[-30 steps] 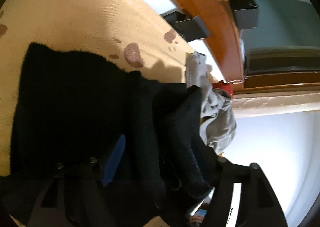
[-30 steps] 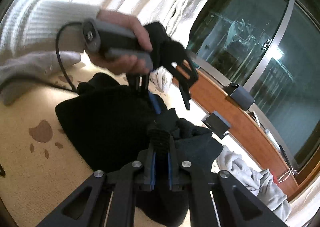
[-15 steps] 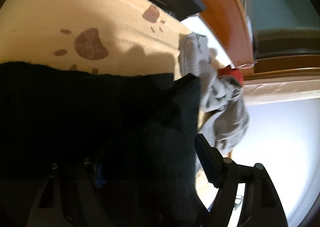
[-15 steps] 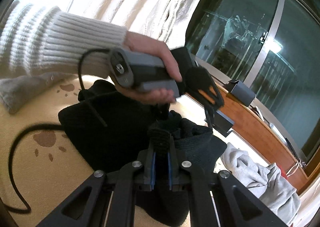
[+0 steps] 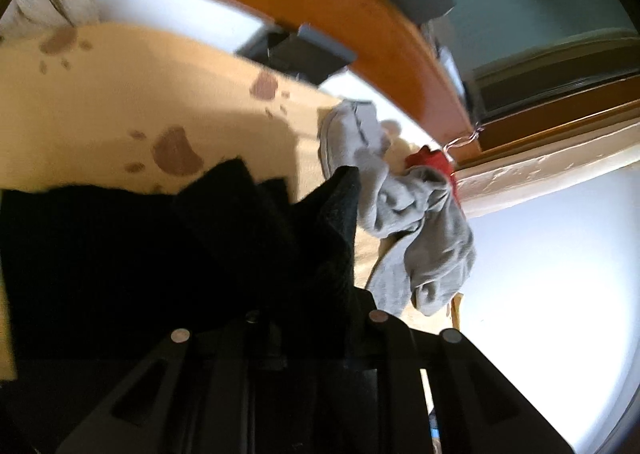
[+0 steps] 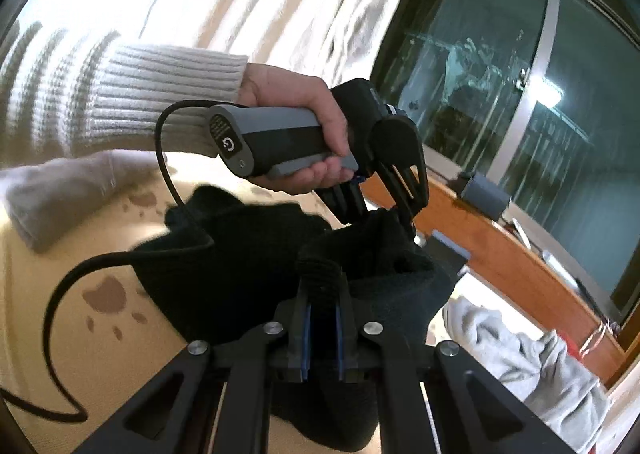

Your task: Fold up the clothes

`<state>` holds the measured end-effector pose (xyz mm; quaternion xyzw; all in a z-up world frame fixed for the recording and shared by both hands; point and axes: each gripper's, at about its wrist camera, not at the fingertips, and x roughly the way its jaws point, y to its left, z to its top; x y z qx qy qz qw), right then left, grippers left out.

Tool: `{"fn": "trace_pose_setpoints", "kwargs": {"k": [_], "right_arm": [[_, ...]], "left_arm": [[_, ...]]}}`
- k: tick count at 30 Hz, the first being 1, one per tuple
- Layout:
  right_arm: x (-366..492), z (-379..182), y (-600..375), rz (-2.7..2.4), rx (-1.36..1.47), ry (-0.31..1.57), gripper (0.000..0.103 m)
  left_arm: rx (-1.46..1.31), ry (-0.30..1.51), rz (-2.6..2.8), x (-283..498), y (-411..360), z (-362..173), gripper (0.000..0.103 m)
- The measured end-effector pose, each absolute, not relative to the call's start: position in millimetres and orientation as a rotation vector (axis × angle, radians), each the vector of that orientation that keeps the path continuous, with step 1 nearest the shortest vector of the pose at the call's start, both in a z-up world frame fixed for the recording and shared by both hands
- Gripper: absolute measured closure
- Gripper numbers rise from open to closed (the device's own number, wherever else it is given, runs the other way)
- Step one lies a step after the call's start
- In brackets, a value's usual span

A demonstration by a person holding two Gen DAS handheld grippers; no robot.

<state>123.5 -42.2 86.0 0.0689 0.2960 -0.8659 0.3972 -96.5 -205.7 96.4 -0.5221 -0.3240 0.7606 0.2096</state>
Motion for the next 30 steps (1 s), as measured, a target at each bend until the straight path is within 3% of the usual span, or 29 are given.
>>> {"fn": "trace_pose_setpoints", "kwargs": {"k": [6,12,18,25,27,28,29,30], "right_arm": [[141,98,-67,-2.108,0.119,0.733,0.093],[163,81,-110,-1.972,0.128,0.775,0.093],[170,51,-132,-1.881,0.200,0.879,0.093],[161,36,-146,-1.792,0.317,0.959,0.090],[162,37,-145,-1.776,0.312,0.957,0.081],[165,40,-141,-1.765,0.308,0.941,0.066],[165,43,-136,-1.760,0.307,0.922,0.039],[166,48,-129,-1.761,0.297,0.893,0.027]], "left_arm": [[-1.422,-0.952,2.192,-68,-271,111,0.083],[-1.490,-1.027,2.225,-50,-322,75,0.083],[-1.502,-1.060,2.206,-43,-342,31,0.083],[-1.423,-1.094,2.218,-33,-346,24,0.082],[-1.418,-1.101,2.231,-30,-349,24,0.080],[-1.422,-1.099,2.245,-29,-350,24,0.074],[-1.433,-1.107,2.255,-28,-353,24,0.070],[-1.444,-1.117,2.264,-26,-356,23,0.059]]}}
